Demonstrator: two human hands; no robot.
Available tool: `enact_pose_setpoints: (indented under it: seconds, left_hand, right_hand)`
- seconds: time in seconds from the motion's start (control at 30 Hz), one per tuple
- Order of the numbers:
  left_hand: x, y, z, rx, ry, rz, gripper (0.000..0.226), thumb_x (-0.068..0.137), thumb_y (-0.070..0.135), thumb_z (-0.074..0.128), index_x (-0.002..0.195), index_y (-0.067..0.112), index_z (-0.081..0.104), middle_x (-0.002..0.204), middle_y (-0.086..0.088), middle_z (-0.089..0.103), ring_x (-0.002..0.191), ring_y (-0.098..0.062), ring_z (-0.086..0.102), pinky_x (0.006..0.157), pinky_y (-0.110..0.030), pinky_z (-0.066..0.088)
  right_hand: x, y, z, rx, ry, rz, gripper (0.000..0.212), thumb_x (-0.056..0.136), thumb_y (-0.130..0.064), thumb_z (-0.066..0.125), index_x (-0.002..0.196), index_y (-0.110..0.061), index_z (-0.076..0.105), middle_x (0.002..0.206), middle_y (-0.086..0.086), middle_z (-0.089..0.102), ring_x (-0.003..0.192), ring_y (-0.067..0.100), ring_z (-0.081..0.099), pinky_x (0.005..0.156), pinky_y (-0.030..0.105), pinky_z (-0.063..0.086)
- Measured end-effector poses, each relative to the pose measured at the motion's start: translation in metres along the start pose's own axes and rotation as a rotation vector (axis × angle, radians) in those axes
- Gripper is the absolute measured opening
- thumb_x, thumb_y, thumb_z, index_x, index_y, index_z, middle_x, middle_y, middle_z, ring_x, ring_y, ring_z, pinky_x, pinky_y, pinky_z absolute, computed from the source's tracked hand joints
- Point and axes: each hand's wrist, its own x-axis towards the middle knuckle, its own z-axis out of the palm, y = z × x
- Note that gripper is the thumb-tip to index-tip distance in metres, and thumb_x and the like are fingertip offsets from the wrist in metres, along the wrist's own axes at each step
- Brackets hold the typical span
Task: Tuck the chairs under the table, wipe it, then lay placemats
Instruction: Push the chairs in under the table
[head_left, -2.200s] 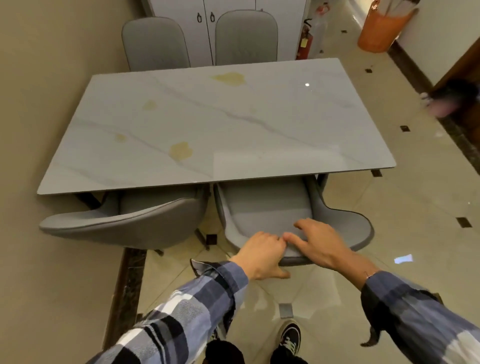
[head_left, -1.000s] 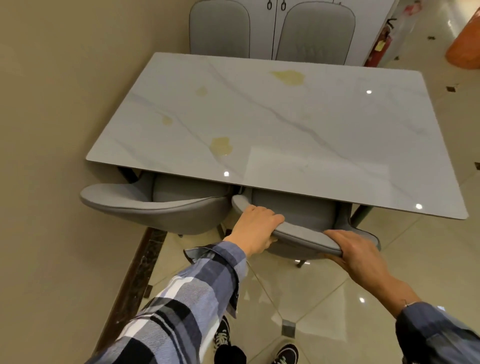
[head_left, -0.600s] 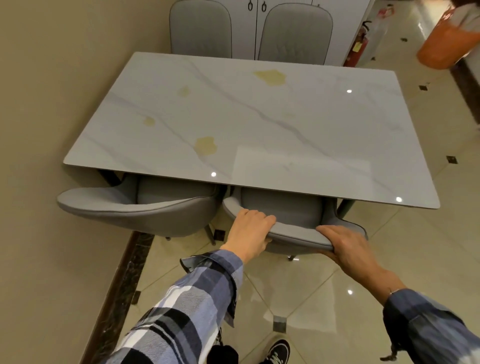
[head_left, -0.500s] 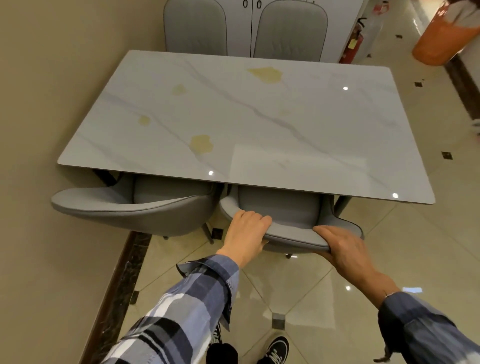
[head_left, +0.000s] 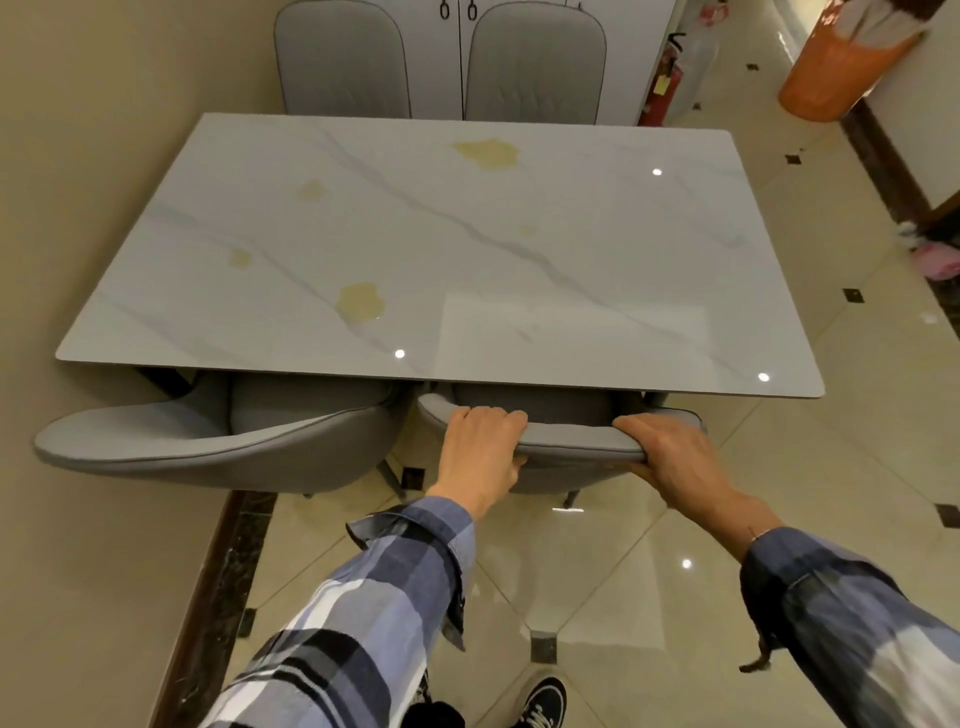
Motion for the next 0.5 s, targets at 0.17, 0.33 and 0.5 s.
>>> enact_pose_setpoints:
  seconds: [0.17, 0.33, 0.5]
  left_hand:
    - [-0.010, 0.008, 0.013, 0.018, -0.040, 0.020, 0.048, 0.087, 0.034, 0.069, 0.131, 0.028, 0.054, 0.125, 0.002, 0.061, 0.122, -0.022, 0.051, 0.117, -0.047, 0.024]
    - [0.003, -0.020, -0.007, 0.032, -0.146, -0.001, 0.044, 0.089, 0.036, 0.067, 0.131, 0.029, 0.055, 0.123, 0.001, 0.061, 0.123, -0.023, 0.050, 0.118, -0.054, 0.018]
    - [0.006, -0.037, -0.009, 0.032, -0.131, -0.055, 0.034, 0.087, 0.034, 0.069, 0.119, 0.030, 0.060, 0.112, 0.002, 0.066, 0.111, -0.023, 0.057, 0.105, -0.045, 0.036]
  right_hand:
    - [-0.018, 0.002, 0.009, 0.011, 0.013, -0.001, 0.041, 0.076, -0.033, 0.081, 0.110, -0.019, 0.064, 0.099, 0.002, 0.069, 0.086, 0.020, 0.065, 0.074, 0.037, 0.058]
    - [0.007, -0.015, 0.015, -0.032, -0.023, -0.025, 0.040, 0.080, -0.033, 0.077, 0.115, -0.020, 0.062, 0.103, 0.003, 0.068, 0.089, 0.022, 0.064, 0.075, 0.038, 0.056]
    - [0.024, -0.027, 0.024, 0.013, -0.100, -0.041, 0.038, 0.083, -0.030, 0.075, 0.117, -0.021, 0.060, 0.107, 0.003, 0.066, 0.092, 0.021, 0.061, 0.078, 0.039, 0.054]
